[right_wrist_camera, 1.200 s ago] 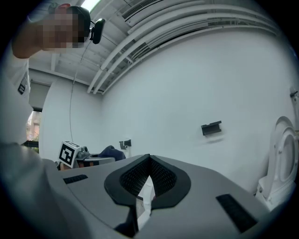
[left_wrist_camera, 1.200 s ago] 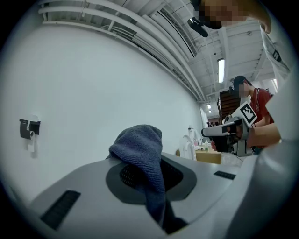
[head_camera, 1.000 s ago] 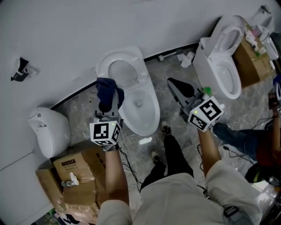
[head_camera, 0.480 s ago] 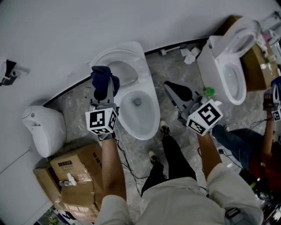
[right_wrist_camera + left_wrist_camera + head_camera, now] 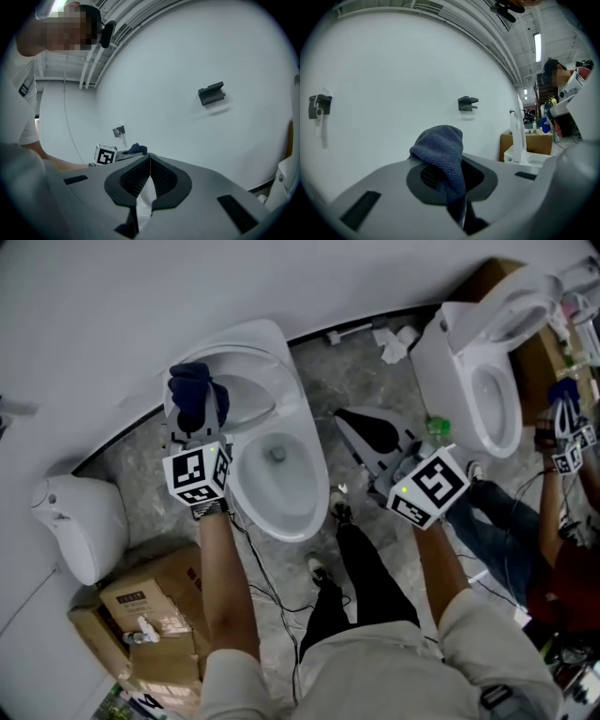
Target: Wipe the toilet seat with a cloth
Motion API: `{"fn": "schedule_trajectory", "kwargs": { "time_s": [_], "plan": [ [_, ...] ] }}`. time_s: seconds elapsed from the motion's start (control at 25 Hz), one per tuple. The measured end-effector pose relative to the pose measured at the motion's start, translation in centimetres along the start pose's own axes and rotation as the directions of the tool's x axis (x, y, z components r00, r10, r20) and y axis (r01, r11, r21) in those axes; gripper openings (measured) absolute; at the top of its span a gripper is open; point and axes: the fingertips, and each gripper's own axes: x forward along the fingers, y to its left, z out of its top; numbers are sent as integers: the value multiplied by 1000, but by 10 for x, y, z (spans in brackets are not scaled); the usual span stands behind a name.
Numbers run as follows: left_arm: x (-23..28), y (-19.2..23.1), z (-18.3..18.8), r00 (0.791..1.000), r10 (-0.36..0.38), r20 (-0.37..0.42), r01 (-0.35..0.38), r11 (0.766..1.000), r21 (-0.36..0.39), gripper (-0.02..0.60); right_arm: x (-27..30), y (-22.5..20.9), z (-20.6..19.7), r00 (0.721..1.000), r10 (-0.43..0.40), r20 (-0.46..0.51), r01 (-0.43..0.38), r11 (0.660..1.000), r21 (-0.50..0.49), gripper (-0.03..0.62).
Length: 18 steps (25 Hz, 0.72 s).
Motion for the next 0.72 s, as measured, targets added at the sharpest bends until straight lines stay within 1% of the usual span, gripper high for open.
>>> {"fn": "schedule_trajectory", "kwargs": {
  "time_s": [0.16,0.28,0.48,0.6,0.72],
  "plan": [
    [19,1,-15,1000,3,-13,-3,1000,-8,37,2,-13,-9,1000,-6,-16,6,1000,16,28],
    [32,-4,-24,1000,-11,-18,11,1000,-2,37,3,-22,-16,1000,-13,-25,13,1000,24,28],
    [47,-29,-39,997,-68,-46,69,997,36,37,1,-32,-25,999,-43,-26,45,997,58,28],
    [58,-47,-52,993,-101,-64,103,994,33,37,-3,-40,-32,998,-52,-29,53,996,69,28],
    [68,-61,-64,990,-119,-77,121,992,27,37,-8,-48,-39,998,-57,-41,60,996,69,28]
  ]
}}
